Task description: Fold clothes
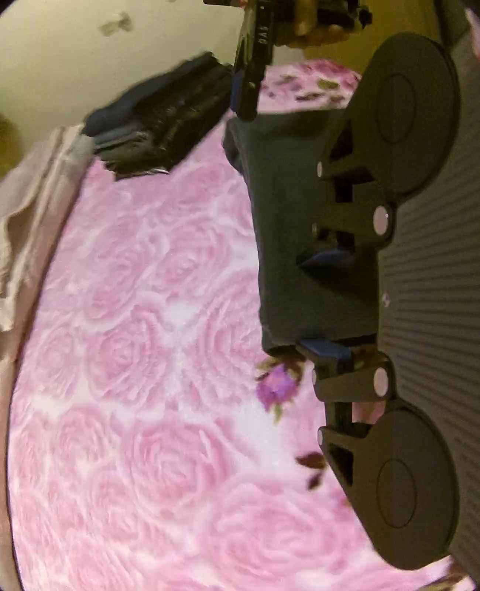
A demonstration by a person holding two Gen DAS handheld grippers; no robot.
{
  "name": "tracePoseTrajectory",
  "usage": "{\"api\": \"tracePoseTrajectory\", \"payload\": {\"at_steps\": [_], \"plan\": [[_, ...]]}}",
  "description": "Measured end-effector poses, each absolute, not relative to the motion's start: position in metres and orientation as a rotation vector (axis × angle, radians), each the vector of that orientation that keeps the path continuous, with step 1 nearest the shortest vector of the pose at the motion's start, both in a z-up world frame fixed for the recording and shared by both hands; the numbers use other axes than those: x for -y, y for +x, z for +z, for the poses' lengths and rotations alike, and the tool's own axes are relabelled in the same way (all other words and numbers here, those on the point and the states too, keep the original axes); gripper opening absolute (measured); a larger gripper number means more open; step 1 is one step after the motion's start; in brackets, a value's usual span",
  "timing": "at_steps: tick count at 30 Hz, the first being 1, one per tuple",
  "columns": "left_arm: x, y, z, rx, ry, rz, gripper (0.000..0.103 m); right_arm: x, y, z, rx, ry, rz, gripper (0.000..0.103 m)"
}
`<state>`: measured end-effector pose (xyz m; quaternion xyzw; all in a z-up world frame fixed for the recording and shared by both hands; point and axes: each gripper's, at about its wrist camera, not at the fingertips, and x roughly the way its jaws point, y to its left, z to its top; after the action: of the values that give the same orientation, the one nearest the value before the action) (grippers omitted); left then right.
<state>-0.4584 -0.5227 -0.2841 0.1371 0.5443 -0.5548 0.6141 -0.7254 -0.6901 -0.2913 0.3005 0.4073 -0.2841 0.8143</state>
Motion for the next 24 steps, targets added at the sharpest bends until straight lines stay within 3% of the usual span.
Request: {"api": "tracePoseTrajectory", "payload": {"at_steps": [2,3,4,5,6,10,11,14,17,19,20,21,24], "plan": [[0.524,-0.463,-0.281,-1.212,0.348,-1.312,0.033,0.706,-0.736,-0.307,-0.851,0.739,-0.623,0.086],[0.525,-0.465,-0.279,-1.191,0.363,-1.328,0.031,0.714,-0.742,-0.315,-0.839,0.793,-0.623,0.071],[0.526,-0.467,-0.278,-1.169,0.379,-1.345,0.026,0.722,-0.747,-0.323,-0.826,0.846,-0.623,0.049],[0.527,-0.469,-0.276,-1.147,0.395,-1.361,0.021,0.724,-0.751,-0.324,-0.819,0.866,-0.628,0.036],[0.528,-0.471,-0.274,-1.125,0.41,-1.376,0.019,0.727,-0.755,-0.324,-0.812,0.885,-0.634,0.032],[0.538,-0.478,-0.281,-1.094,0.465,-1.379,0.022,0.717,-0.781,-0.317,-0.778,0.897,-0.667,0.032],[0.541,-0.478,-0.287,-1.111,0.477,-1.36,0.024,0.717,-0.782,-0.319,-0.779,0.899,-0.667,0.034],[0.541,-0.475,-0.288,-1.128,0.488,-1.331,0.029,0.72,-0.785,-0.325,-0.783,0.906,-0.666,0.059],[0.54,-0.473,-0.286,-1.139,0.494,-1.307,0.032,0.713,-0.783,-0.306,-0.775,0.795,-0.651,0.062],[0.533,-0.477,-0.274,-1.104,0.509,-1.299,0.029,0.696,-0.786,-0.288,-0.769,0.686,-0.656,0.077],[0.526,-0.482,-0.265,-1.075,0.512,-1.304,0.026,0.685,-0.787,-0.281,-0.762,0.629,-0.645,0.091],[0.519,-0.488,-0.258,-1.053,0.513,-1.316,0.026,0.673,-0.788,-0.275,-0.755,0.572,-0.634,0.096],[0.5,-0.513,-0.255,-1.032,0.557,-1.366,0.026,0.633,-0.784,-0.274,-0.785,0.465,-0.498,0.096]]}}
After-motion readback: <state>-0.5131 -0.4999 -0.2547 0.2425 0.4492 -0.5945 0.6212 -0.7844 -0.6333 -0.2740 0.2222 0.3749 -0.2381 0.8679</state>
